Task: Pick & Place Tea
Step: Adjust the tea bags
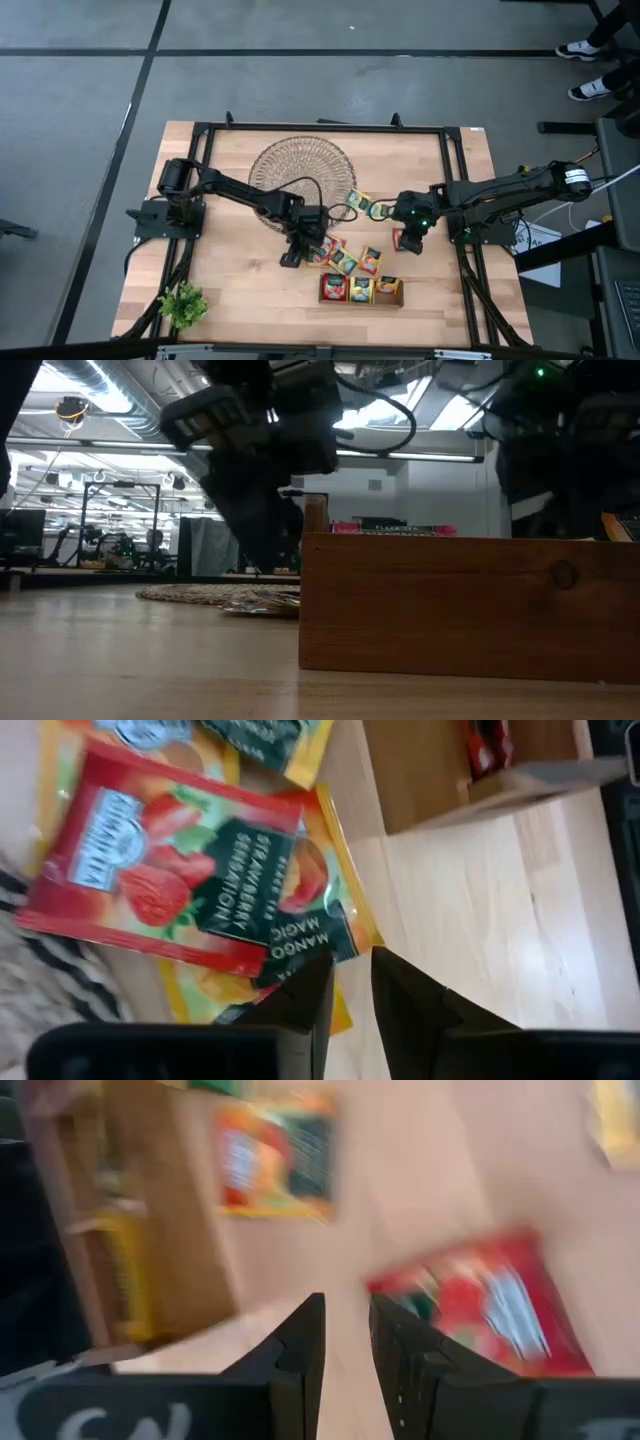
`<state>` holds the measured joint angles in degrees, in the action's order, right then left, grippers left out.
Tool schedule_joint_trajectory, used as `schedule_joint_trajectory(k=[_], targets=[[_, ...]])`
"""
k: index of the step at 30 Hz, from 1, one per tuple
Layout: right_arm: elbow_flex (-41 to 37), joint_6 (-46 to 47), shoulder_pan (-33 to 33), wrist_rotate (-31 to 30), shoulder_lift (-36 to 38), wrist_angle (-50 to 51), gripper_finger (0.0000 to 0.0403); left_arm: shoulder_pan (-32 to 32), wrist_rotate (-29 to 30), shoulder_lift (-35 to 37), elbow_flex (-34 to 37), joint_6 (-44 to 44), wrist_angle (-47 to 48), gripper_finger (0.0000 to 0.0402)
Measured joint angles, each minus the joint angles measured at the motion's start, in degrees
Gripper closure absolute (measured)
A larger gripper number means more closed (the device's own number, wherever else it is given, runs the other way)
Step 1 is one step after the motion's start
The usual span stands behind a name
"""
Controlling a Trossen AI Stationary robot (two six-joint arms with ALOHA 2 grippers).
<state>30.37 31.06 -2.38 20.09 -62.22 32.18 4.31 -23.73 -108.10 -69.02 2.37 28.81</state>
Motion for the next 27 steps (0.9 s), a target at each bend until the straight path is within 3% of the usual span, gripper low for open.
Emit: schedule_joint_trajectory(k=[4, 8, 13, 27], targets=[[0.00, 3.30, -0.72, -5.48, -0.04, 5.50, 0.0319, 0.17, 1.17, -0.08, 0.35, 0.44, -1.72, 0.0336], [0.00, 1.74, -1.30, -6.87, -0.04, 0.16, 0.0319, -0.19, 3.23, -0.08, 0.20, 2.63, -6.35, 0.0336], [0.04, -0.13, -1.75, -5.39, -0.85, -6.73, 0.0319, -0.51, 2.81, -0.08, 0.14, 4.12, -14.76, 0.0336], [0.04, -4.51, -1.96, 2.48, -12.55, -18.55, 0.0319, -1.49, 5.65, -3.19, 0.22, 6.99, -22.88, 0.0336]])
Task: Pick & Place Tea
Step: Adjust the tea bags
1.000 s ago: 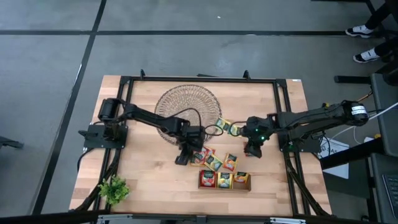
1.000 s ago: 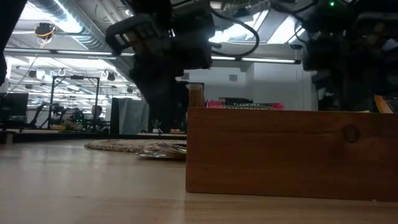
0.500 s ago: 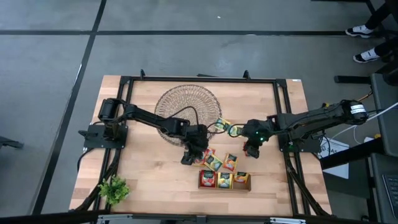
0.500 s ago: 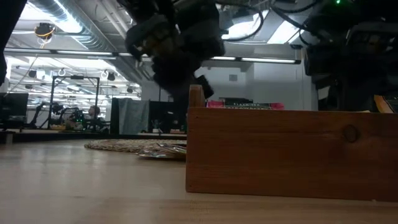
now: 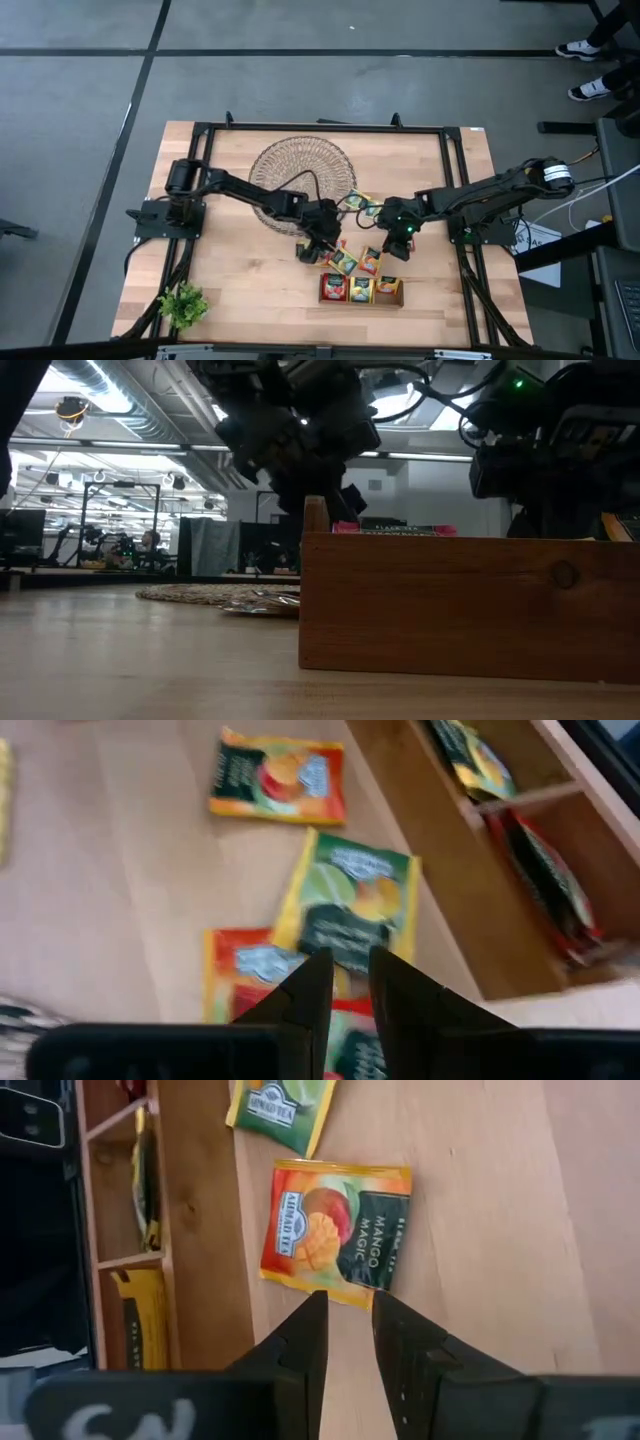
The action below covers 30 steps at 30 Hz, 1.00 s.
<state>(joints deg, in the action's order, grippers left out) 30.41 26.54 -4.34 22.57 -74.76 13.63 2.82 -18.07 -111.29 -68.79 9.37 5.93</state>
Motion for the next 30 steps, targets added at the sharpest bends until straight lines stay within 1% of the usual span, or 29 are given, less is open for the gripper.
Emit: schedule_joint_trajectory(k=[6, 13, 21, 27, 30], targets=[[0.00, -0.04, 0.01, 0.03, 0.17, -0.86, 0.0319, -0.85, -0.02, -1.79, -0.04, -0.88, -3.99, 0.0336], [2.78, -1.67, 0.04, 0.07, 0.50, 0.63, 0.0319, -0.64, -3.81, -4.52, -0.04, -2.79, -6.24, 0.0336], [9.67, -4.72, 0.07, 0.02, 0.53, 5.60, 0.0319, -0.17, -4.37, -6.41, -0.02, -5.98, -4.30, 0.0336], [14.27, -6.10, 0.09, 0.02, 0.56, 9.19, 0.0319, -0.13, -9.08, -8.71, -0.37, -11.03, -2.41, 0.0336], [15.87, -6.22, 0.09, -0.01, 0.57, 12.05, 0.0319, -0.36, -9.50, -8.66, -0.47, -12.53, 1.93, 0.0336]])
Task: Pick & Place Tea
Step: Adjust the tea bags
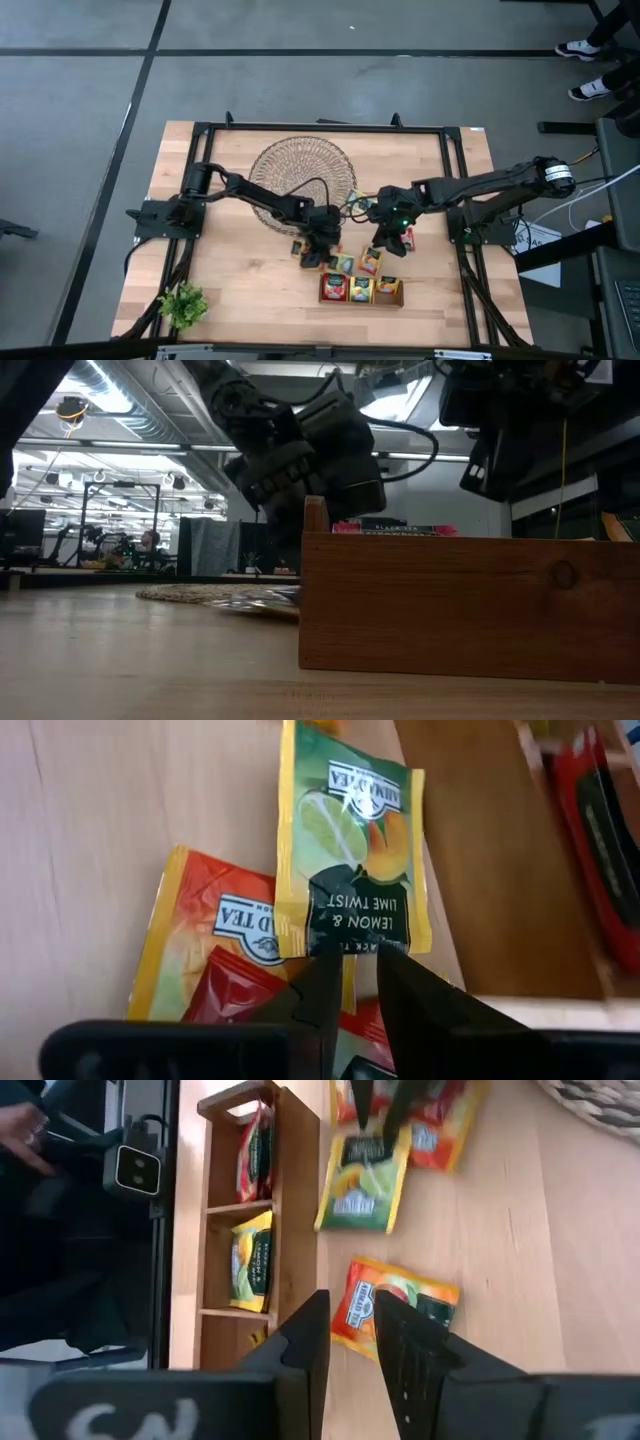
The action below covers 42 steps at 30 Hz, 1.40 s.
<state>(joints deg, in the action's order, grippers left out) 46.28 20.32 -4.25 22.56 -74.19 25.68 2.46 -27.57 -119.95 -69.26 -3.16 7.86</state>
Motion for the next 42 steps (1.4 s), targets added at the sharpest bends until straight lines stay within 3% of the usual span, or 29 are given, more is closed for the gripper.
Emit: schedule_joint_trajectory(k=[7, 13, 18, 26, 33, 38, 42], targets=[[2.36, -0.73, 0.00, -1.87, 0.00, 4.17, 0.0319, 0.84, -1.07, 1.97, -0.08, -0.45, 16.36, 0.0336], [2.42, -1.10, 0.00, -1.96, 0.00, 5.10, 0.0319, 2.45, -7.94, 2.62, 0.28, -2.38, 31.16, 0.0336], [2.41, -1.12, 0.00, -2.24, 0.00, 6.66, 0.0319, 3.86, -5.18, 5.61, 0.92, 1.55, 42.86, 0.0337], [1.65, -1.72, 0.00, -4.69, -0.83, 4.45, 0.0319, 4.15, 10.33, 19.82, 0.80, -0.61, 36.96, 0.0352], [1.27, -1.79, 0.00, 2.95, -8.16, 4.34, 0.0319, 4.24, 25.83, 30.24, 0.60, -0.59, 26.81, 0.0354], [1.24, -3.92, -0.09, 7.04, -14.12, 4.40, 0.0319, 4.59, 31.03, 33.21, 0.51, 0.93, 23.22, 0.0353], [1.22, -6.06, -0.09, 7.55, -17.92, 2.01, 0.0319, 4.57, 31.36, 33.28, 0.51, 1.55, 22.23, 0.0353]])
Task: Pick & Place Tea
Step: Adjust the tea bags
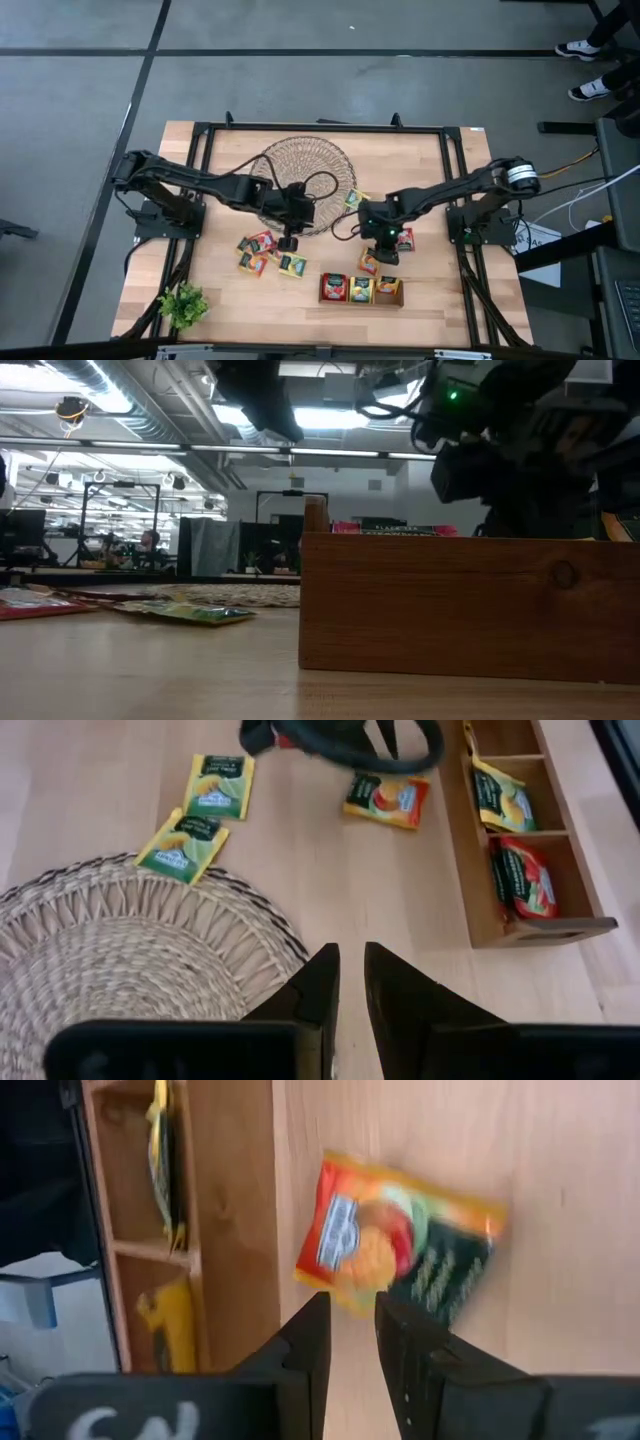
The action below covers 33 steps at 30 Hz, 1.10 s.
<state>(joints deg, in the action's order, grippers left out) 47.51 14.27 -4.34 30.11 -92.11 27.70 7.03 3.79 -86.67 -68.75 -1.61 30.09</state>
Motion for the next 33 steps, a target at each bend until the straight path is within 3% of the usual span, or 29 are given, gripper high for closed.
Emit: schedule_joint_trajectory(k=[7, 19, 33], targets=[[0.02, -2.26, 0.00, 3.46, -4.39, -6.38, 0.0319, -0.15, 0.39, -0.52, 0.00, 0.19, -0.28, 0.0352], [0.02, -4.29, 0.74, 1.44, -7.66, -6.24, 0.0319, -0.15, 1.31, -0.52, -0.02, 0.40, -0.42, 0.0352], [0.37, -3.90, 2.71, -3.76, -7.96, 11.14, 0.0320, -0.15, 1.31, -0.52, -0.04, -0.31, -0.37, 0.0352]])
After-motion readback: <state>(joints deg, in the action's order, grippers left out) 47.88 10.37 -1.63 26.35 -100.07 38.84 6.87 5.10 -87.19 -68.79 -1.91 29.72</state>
